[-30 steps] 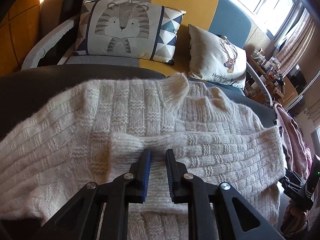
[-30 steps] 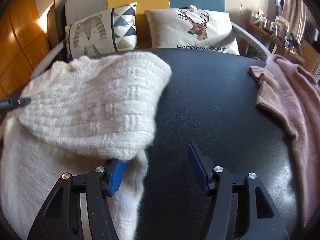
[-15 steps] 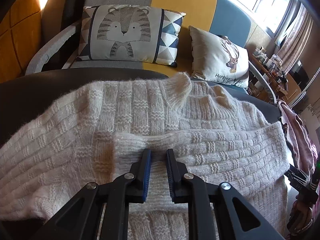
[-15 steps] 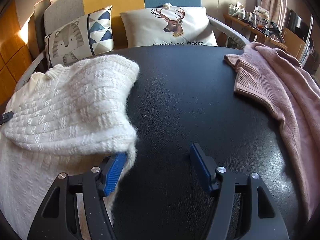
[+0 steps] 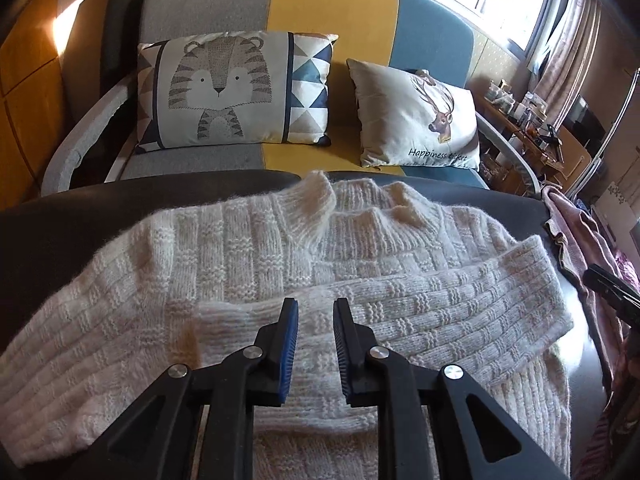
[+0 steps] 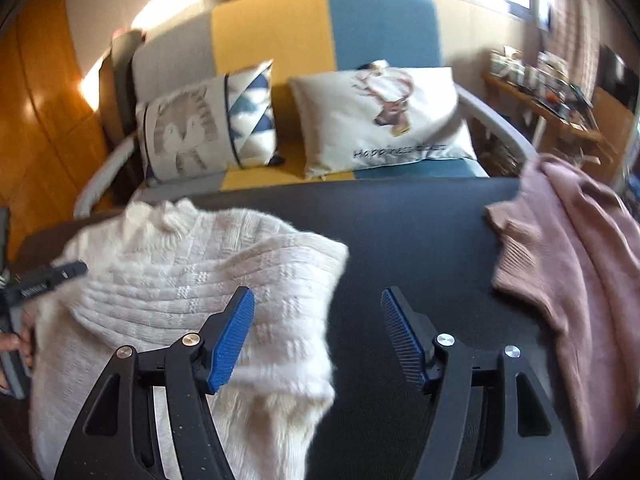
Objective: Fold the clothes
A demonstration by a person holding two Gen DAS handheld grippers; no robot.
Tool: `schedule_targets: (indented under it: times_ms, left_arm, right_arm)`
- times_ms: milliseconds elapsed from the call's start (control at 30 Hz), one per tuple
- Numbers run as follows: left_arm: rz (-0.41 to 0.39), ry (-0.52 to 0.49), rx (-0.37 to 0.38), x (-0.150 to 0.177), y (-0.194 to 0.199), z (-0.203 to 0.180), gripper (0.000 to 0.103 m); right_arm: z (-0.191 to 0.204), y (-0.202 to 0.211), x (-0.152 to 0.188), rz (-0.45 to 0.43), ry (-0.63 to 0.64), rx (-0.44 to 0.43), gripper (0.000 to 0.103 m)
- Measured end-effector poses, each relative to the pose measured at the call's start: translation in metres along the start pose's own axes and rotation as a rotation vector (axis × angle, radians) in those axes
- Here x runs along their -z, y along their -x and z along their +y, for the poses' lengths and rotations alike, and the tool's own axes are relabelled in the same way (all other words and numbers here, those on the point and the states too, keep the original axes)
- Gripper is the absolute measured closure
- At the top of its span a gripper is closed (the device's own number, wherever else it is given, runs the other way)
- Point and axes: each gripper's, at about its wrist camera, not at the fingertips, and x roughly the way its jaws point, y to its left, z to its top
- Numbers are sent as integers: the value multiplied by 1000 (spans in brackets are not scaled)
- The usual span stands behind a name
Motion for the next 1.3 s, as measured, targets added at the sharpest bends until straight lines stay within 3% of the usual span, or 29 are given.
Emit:
schedule_targets:
  times_ms: [100, 200, 300, 467, 567, 633, 733, 833, 900, 1100, 1300]
  left_arm:
    - [42, 21, -50, 6, -17, 12, 85]
    - [17, 42, -27, 8, -16, 23, 85]
    - [6, 25, -23, 9, -16, 23, 83]
    - [11, 30, -23, 7, -15, 22, 83]
    - [7, 20, -34, 5, -4, 18, 83]
    - [-16, 0, -36, 5, 3, 13, 83]
    - [-9, -17, -29, 5, 2, 6, 83]
    - [15, -21, -27, 9, -6, 5, 83]
    - [26, -12, -28, 14, -12, 9, 83]
    - [23, 16, 12, 13, -10, 17, 82]
    - [23, 3, -14, 15, 5, 8, 82]
  right_arm:
    - [-2, -41, -2, 90, 20, 47, 34]
    - [-22, -62, 7, 138, -20, 94, 33]
    - [-37, -65, 16, 128, -67, 81, 23]
    - [-30, -51, 8, 121, -37, 97, 22]
    - [-10, -22, -5, 50, 9, 51, 22]
    - [6, -4, -7, 20, 36, -48, 22]
    - [26, -3, 5, 58, 66, -200, 22]
    - [31, -20, 21, 121, 68, -242, 22]
    - [26, -30, 32, 161, 40, -245, 22]
    - [28, -33, 45, 138, 97, -204, 20]
    - [37, -31, 36, 175, 71, -141, 19]
